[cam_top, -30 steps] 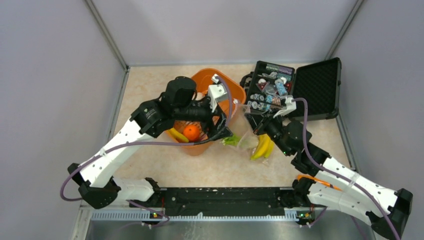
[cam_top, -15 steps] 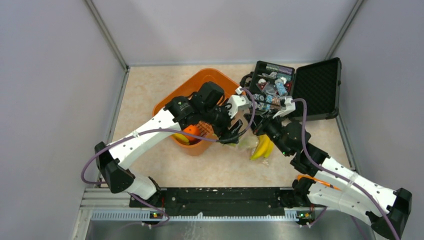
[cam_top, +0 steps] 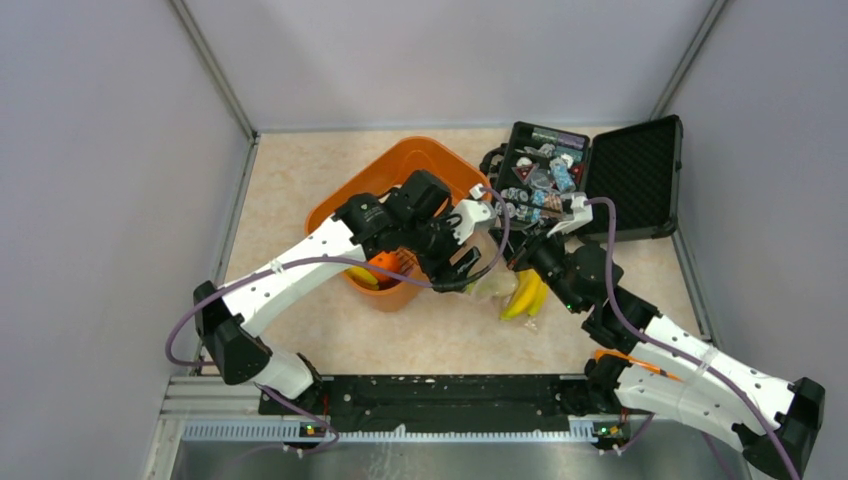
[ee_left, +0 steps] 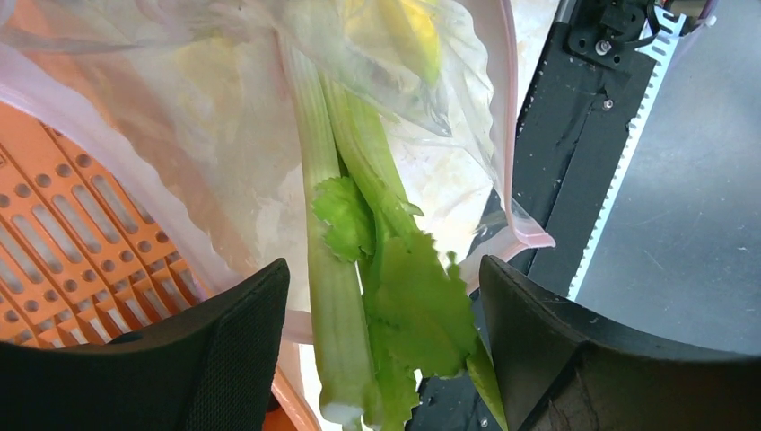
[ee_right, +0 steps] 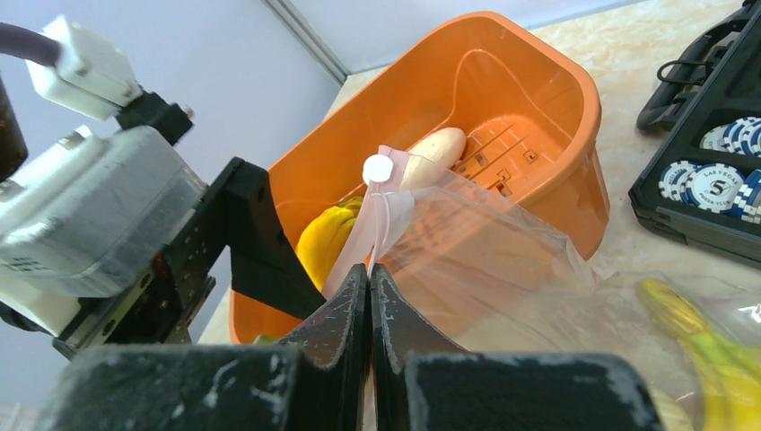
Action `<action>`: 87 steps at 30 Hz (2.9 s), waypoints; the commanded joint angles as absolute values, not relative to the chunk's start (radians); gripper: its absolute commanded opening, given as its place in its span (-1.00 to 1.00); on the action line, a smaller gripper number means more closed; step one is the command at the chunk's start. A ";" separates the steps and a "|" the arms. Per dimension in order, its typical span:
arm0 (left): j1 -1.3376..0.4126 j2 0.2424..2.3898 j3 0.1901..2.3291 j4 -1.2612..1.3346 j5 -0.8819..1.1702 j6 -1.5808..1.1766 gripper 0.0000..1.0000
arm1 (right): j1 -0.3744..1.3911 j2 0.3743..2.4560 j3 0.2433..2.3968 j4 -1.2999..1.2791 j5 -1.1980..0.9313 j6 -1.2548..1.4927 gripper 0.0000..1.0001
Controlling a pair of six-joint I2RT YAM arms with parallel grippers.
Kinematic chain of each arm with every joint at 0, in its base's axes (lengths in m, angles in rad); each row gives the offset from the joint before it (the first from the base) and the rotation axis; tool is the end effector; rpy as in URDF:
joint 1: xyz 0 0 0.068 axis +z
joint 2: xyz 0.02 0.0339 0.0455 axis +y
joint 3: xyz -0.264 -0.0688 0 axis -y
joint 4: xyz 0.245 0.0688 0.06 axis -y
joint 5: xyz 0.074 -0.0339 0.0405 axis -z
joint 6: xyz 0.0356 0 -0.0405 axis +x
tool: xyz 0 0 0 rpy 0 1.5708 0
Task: Place the food in the zip-top bag and seal the zipper
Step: Adjust the fake vegetable in the zipper food storage bag.
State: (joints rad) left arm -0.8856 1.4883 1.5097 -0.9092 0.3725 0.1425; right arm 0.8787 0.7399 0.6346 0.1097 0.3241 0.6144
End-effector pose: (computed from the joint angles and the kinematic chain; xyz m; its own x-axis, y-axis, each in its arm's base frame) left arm 0.1858 -0.2479 0.3587 -0.3628 0.6530 -0.6648 0.9275 0.3221 -0.1898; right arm 0.1253 0.1334 0.3259 -0.3013 0.4928 -0.8163 -0.4319 0.6927 0.5776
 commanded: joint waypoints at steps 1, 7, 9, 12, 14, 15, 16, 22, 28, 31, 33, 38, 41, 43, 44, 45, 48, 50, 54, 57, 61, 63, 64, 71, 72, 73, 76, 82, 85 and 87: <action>-0.895 1.519 1.504 -0.968 0.388 0.169 0.55 | 0.878 0.724 0.640 0.147 0.335 0.627 -1.00; -0.903 1.540 1.494 -0.997 0.297 0.150 0.39 | 0.878 0.721 0.639 0.152 0.335 0.629 -1.00; -0.906 1.546 1.496 -1.008 0.283 0.147 0.38 | 0.877 0.720 0.639 0.151 0.336 0.629 -1.00; -0.909 1.552 1.500 -1.006 0.270 0.139 0.35 | 0.878 0.719 0.638 0.150 0.338 0.632 -1.00; -0.910 1.565 1.511 -1.016 0.270 0.133 0.25 | 0.877 0.716 0.639 0.150 0.339 0.631 -1.00; -0.910 1.570 1.516 -1.021 0.266 0.132 0.13 | 0.878 0.717 0.638 0.150 0.339 0.632 -1.00; -0.910 1.572 1.519 -1.023 0.260 0.127 -0.01 | 0.878 0.717 0.638 0.150 0.341 0.631 -1.00; -0.910 1.546 1.528 -0.995 0.286 0.124 -0.37 | 0.877 0.716 0.635 0.143 0.343 0.626 -1.00; -0.908 1.524 1.565 -0.986 0.277 0.111 -0.30 | 0.878 0.717 0.632 0.127 0.301 0.601 -1.00; -0.907 1.519 1.563 -0.981 0.288 0.112 -0.13 | 0.877 0.711 0.620 0.124 0.280 0.603 -1.00; -0.904 1.523 1.564 -0.992 0.287 0.115 -0.03 | 0.877 0.707 0.615 0.119 0.272 0.604 -1.00; -0.898 1.529 1.566 -1.013 0.304 0.121 0.12 | 0.878 0.695 0.607 0.117 0.277 0.608 -1.00; -0.888 1.518 1.577 -1.010 0.319 0.117 0.15 | 0.878 0.695 0.606 0.112 0.279 0.606 -1.00; -0.880 1.507 1.585 -1.013 0.327 0.114 0.16 | 0.878 0.696 0.606 0.110 0.278 0.605 -1.00; -0.875 1.503 1.587 -1.017 0.332 0.115 0.17 | 0.877 0.695 0.606 0.108 0.279 0.605 -1.00; -0.870 1.499 1.588 -1.022 0.344 0.116 0.15 | 0.877 0.694 0.605 0.105 0.277 0.605 -1.00; -0.859 1.506 1.587 -1.043 0.371 0.127 0.01 | 0.877 0.692 0.604 0.106 0.275 0.606 -1.00; -0.857 1.516 1.588 -1.060 0.383 0.134 -0.16 | 0.878 0.692 0.604 0.107 0.273 0.605 -1.00; -0.856 1.530 1.591 -1.084 0.395 0.141 -0.33 | 0.878 0.692 0.604 0.111 0.272 0.605 -1.00; -0.856 1.543 1.592 -1.100 0.420 0.150 -0.09 | 0.878 0.690 0.605 0.112 0.269 0.605 -1.00; -0.856 1.559 1.586 -1.098 0.452 0.155 0.06 | 0.877 0.690 0.605 0.115 0.273 0.608 -1.00; -0.857 1.570 1.585 -1.102 0.437 0.151 -0.19 | 0.878 0.690 0.606 0.117 0.274 0.610 -1.00; -0.857 1.573 1.585 -1.105 0.426 0.148 -0.26 | 0.878 0.690 0.606 0.118 0.273 0.609 -1.00; -0.857 1.561 1.576 -1.083 0.392 0.149 -0.38 | 0.878 0.689 0.606 0.118 0.277 0.608 -1.00; -0.858 1.561 1.579 -1.091 0.381 0.152 -0.25 | 0.878 0.689 0.605 0.118 0.277 0.609 -1.00; -0.858 1.563 1.578 -1.099 0.381 0.157 -0.23 | 0.877 0.689 0.605 0.118 0.279 0.611 -1.00; -0.857 1.562 1.575 -1.104 0.387 0.164 -0.19 | 0.877 0.689 0.603 0.116 0.285 0.616 -1.00; -0.857 1.580 1.581 -1.126 0.368 0.176 -0.96 | 0.878 0.687 0.605 0.113 0.302 0.623 -1.00; -0.857 1.569 1.580 -1.109 0.367 0.172 -1.00 | 0.877 0.686 0.606 0.103 0.308 0.624 -1.00; -0.858 1.545 1.572 -1.075 0.350 0.155 -1.00 | 0.878 0.683 0.605 0.097 0.313 0.627 -1.00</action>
State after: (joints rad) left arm -0.8581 1.5711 1.5558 -1.1057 0.3759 0.1631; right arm 0.8787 0.7067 0.6018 0.0807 0.2859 0.6147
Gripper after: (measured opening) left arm 0.035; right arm 0.004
